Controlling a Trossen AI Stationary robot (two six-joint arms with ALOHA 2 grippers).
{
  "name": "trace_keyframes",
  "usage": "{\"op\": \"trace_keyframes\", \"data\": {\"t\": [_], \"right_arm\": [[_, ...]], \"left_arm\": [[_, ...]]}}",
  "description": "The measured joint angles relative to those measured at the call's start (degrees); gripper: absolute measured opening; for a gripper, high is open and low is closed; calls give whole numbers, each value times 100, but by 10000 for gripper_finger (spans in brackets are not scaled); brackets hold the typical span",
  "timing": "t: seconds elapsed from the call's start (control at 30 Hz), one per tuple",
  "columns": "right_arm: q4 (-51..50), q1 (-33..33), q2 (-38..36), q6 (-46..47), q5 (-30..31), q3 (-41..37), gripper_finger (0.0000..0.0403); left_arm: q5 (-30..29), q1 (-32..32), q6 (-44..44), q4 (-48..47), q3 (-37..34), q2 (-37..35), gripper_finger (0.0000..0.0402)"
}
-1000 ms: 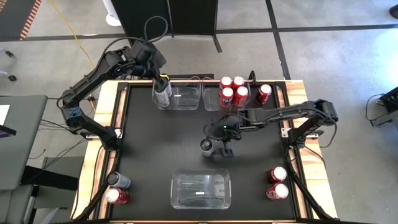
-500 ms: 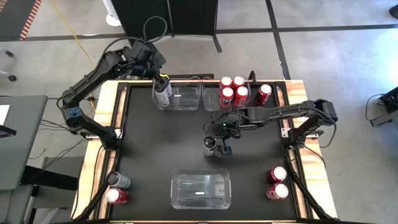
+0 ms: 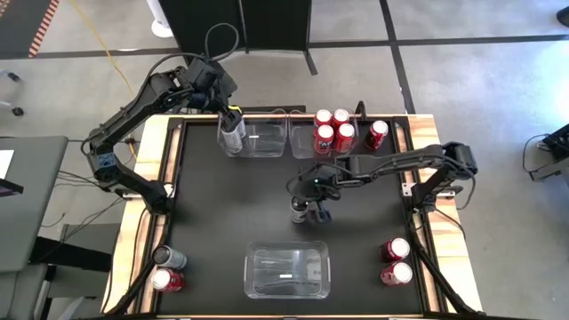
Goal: Sort soda cans
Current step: Put the top white soda can into the top left transparent bin
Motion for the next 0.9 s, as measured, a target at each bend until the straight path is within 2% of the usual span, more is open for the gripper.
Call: {"op": "trace_keyframes", "data": {"t": [0.33,0.5,0.6,0.9], "right_arm": [[41,-3,155,-26,-207,-1,305],[8,-34,147,-24,-218,-1,269],[-49,-89,146,-92,-222,32,263],[-652,-441,146,-624,-174,770,262]], "left_arm": [[1,0,-271,-2,0,0,348],[0,-1,-752,-118,0,0,348],[0,-1,-885,-256,0,0,348],[-179,-2,-1106,-759,101,-13,348]]}}
